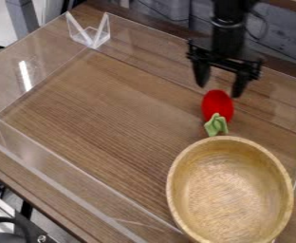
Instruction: Move the red fruit to the right
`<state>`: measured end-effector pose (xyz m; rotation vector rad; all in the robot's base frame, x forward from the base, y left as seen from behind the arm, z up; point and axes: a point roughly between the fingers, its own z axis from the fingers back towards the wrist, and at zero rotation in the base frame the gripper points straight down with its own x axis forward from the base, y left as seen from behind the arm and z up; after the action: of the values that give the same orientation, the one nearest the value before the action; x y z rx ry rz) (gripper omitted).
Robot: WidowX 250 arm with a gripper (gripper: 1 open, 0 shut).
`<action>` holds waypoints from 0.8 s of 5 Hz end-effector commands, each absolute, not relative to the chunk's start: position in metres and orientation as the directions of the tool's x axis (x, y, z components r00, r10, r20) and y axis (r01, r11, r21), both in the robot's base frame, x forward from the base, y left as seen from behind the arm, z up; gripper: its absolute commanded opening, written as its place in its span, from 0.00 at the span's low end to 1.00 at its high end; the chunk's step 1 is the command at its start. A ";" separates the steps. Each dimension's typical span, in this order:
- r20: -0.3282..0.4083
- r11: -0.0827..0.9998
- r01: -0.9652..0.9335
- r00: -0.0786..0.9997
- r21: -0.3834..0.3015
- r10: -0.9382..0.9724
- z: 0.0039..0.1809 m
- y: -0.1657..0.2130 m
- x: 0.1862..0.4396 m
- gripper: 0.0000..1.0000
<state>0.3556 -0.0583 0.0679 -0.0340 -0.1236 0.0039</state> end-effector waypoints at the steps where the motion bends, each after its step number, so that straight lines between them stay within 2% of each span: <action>1: 0.175 0.999 -0.008 0.984 -0.043 0.016 0.085 -0.064 0.371 1.00; 2: 0.161 0.999 0.001 0.987 -0.038 0.005 0.082 -0.066 0.375 1.00; 4: 0.131 0.999 -0.040 0.991 -0.023 0.042 0.055 -0.047 0.368 1.00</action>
<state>0.3648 -0.0448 0.0455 -0.0176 -0.1029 0.0492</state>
